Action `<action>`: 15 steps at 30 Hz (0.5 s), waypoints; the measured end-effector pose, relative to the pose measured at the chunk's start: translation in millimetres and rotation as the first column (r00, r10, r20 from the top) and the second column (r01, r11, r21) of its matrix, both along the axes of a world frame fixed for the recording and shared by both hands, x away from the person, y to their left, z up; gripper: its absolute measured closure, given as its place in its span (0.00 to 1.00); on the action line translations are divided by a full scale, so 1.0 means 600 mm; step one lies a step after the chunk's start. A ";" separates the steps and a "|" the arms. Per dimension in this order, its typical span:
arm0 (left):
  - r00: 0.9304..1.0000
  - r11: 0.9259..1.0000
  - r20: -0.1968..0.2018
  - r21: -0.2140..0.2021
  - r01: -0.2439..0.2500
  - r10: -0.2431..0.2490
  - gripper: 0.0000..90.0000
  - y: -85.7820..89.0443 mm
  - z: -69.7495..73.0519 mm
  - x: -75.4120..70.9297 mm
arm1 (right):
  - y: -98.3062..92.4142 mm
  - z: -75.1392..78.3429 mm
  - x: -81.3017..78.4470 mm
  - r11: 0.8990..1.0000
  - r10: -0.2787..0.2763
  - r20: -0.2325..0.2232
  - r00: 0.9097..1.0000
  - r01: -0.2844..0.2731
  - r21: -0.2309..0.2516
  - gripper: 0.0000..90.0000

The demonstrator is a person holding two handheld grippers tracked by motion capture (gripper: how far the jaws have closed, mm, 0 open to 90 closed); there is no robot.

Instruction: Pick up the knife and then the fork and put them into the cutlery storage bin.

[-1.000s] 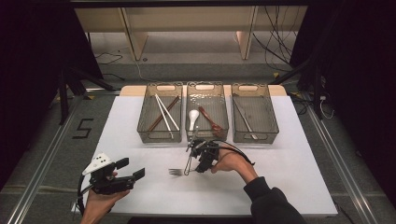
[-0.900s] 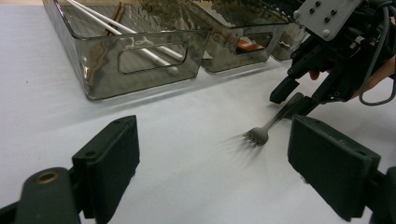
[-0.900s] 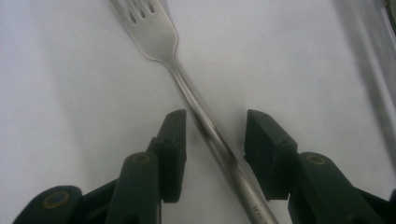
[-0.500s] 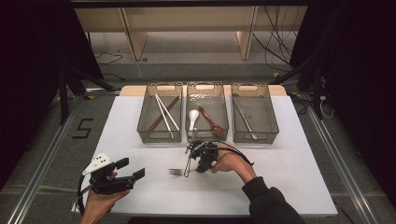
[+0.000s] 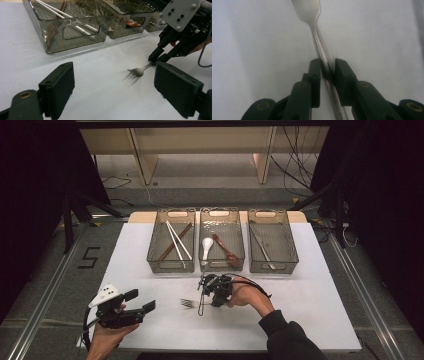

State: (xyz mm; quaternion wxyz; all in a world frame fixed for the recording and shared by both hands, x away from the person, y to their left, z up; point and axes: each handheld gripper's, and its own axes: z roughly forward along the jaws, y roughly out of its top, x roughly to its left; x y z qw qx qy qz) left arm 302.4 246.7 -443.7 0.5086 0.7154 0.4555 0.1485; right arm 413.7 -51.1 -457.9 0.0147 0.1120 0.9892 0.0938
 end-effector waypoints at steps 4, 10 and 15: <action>1.000 1.000 -0.001 0.000 0.000 0.000 0.18 0.000 0.000 0.000 | 0.004 0.000 -0.003 1.000 0.020 0.004 1.000 -0.020 -0.014 0.89; 1.000 1.000 0.000 -0.001 0.001 -0.001 0.18 0.001 0.000 0.000 | 0.007 0.000 -0.006 0.999 0.029 0.000 1.000 -0.029 -0.024 0.93; 1.000 1.000 -0.001 -0.003 -0.001 0.001 0.18 0.001 0.000 0.000 | 0.006 0.001 -0.006 0.999 0.036 -0.002 0.999 -0.036 -0.025 0.93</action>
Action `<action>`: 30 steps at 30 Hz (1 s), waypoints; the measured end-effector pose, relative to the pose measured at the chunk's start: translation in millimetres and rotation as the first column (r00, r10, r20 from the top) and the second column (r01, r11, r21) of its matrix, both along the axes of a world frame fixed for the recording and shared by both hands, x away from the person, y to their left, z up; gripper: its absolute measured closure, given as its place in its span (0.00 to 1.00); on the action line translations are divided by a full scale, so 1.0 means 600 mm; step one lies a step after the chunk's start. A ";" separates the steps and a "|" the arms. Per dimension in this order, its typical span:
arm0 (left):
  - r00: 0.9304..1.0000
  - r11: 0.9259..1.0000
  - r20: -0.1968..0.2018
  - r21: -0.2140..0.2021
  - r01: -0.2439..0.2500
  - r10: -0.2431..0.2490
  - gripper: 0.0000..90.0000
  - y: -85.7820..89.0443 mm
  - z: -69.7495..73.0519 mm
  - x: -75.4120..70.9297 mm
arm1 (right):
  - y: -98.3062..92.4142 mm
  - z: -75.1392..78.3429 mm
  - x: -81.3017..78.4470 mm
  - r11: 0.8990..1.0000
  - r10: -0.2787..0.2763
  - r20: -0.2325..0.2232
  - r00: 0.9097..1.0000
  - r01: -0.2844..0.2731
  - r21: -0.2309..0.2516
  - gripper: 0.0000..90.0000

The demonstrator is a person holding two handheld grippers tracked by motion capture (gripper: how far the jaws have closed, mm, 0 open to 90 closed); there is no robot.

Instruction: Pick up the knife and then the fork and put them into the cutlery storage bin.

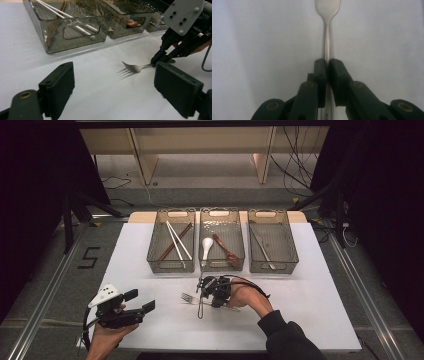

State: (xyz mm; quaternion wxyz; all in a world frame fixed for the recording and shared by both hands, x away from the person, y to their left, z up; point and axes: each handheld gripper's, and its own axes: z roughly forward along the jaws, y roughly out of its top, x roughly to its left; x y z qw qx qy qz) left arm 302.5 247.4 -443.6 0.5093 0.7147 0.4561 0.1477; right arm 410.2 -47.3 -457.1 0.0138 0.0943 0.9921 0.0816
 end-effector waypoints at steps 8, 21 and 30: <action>1.000 1.000 -0.001 -0.001 0.000 0.000 0.18 0.000 0.000 0.000 | -0.015 0.015 0.005 0.999 -0.020 0.013 1.000 0.020 0.050 0.94; 1.000 1.000 -0.001 0.000 0.000 0.000 0.18 -0.002 -0.001 0.001 | -0.050 0.048 0.016 0.983 -0.112 0.034 0.993 0.105 0.148 0.94; 1.000 1.000 -0.002 0.003 0.000 0.000 0.18 -0.001 -0.001 0.001 | -0.080 0.079 0.028 0.958 -0.181 0.060 0.982 0.163 0.234 0.94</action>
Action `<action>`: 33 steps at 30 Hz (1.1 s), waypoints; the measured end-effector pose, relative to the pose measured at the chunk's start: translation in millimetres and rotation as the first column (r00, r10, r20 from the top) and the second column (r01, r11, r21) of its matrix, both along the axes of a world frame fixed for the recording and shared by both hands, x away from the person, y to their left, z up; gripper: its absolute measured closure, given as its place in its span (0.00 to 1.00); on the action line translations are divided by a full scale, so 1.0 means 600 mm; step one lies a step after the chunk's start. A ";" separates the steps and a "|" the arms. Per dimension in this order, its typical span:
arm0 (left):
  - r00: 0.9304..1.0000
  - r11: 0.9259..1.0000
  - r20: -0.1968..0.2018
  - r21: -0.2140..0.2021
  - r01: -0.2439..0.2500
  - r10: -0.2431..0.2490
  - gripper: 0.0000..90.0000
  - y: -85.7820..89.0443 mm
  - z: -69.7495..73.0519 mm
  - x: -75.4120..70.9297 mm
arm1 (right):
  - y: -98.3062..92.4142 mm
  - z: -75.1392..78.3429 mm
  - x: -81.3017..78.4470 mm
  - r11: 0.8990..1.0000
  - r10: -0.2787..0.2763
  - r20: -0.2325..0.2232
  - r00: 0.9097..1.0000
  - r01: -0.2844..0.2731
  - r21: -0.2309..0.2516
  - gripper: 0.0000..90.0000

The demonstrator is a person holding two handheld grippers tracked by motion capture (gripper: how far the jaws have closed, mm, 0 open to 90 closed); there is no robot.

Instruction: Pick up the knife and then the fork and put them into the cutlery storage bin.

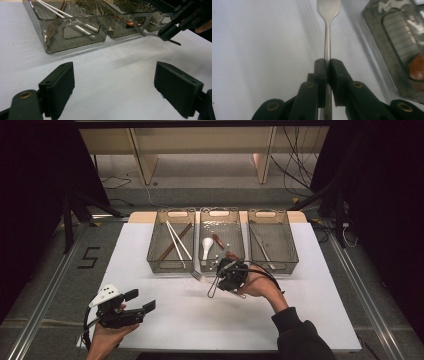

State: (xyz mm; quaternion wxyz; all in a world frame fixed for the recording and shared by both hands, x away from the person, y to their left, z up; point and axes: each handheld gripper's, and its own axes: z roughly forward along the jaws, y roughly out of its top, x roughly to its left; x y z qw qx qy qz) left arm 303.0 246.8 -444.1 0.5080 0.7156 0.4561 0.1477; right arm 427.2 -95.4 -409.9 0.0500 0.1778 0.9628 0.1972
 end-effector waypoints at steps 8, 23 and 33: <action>1.000 1.000 0.002 0.000 0.000 0.000 0.18 0.000 0.000 0.000 | -0.035 0.031 0.017 0.993 -0.092 0.033 0.995 0.089 0.076 0.94; 1.000 1.000 0.004 -0.002 0.000 0.000 0.18 -0.001 -0.001 0.000 | -0.113 0.073 0.058 0.948 -0.277 0.070 0.958 0.261 0.180 0.94; 1.000 1.000 0.002 -0.002 0.000 0.000 0.18 -0.002 0.000 0.000 | -0.162 0.094 0.084 0.905 -0.393 0.087 0.915 0.368 0.215 0.94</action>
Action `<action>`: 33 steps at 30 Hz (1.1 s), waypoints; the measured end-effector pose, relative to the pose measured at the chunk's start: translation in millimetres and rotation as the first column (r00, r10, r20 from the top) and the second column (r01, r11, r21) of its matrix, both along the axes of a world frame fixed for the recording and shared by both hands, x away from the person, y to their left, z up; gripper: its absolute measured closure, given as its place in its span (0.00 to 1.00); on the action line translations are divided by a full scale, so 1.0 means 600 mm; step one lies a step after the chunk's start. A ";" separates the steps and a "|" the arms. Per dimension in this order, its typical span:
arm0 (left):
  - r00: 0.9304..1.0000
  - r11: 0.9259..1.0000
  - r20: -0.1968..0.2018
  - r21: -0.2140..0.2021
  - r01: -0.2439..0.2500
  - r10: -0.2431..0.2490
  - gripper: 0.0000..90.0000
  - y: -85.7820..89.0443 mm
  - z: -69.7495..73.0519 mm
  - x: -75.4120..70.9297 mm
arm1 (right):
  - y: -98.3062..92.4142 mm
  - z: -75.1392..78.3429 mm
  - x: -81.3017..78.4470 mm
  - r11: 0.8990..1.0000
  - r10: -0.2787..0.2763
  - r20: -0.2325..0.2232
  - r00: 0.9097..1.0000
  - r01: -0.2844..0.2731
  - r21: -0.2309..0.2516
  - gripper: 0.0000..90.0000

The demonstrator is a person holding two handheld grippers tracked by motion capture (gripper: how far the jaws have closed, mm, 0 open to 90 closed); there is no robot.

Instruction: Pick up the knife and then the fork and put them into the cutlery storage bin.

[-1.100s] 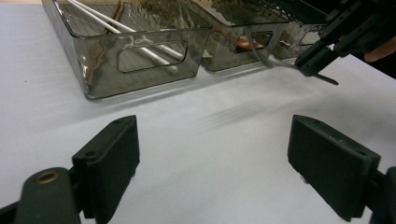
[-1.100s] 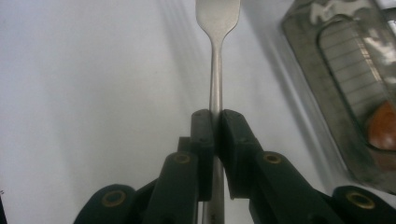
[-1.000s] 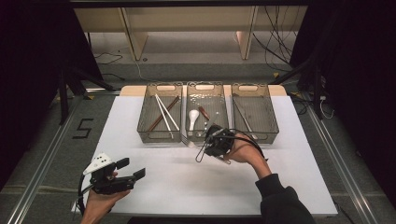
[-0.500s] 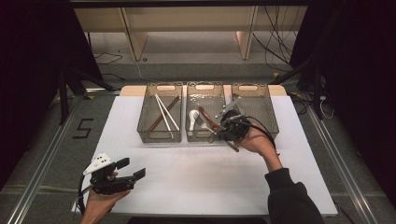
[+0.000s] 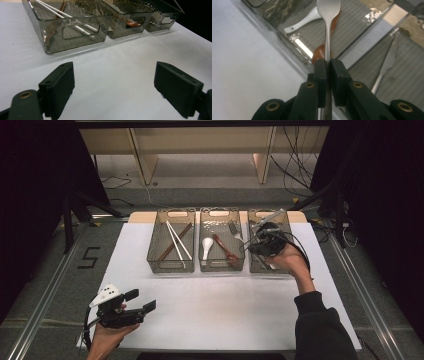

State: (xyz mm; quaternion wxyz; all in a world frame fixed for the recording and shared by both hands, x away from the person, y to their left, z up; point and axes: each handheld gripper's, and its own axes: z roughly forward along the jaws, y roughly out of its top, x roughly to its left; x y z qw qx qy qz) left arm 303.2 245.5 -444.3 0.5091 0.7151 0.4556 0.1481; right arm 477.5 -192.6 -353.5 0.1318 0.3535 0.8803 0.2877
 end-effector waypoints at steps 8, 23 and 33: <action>1.000 1.000 -0.001 -0.001 0.000 0.000 0.18 0.001 0.000 0.000 | -0.030 0.005 0.019 0.995 -0.095 0.008 0.995 0.095 0.012 0.94; 1.000 1.000 -0.002 -0.001 0.000 0.000 0.18 0.000 0.000 0.001 | -0.075 -0.008 0.056 0.971 -0.237 -0.009 0.971 0.237 0.031 0.93; 1.000 1.000 -0.002 -0.002 0.000 0.000 0.18 0.001 0.000 0.001 | -0.088 -0.018 0.070 0.956 -0.291 -0.010 0.957 0.291 0.038 0.93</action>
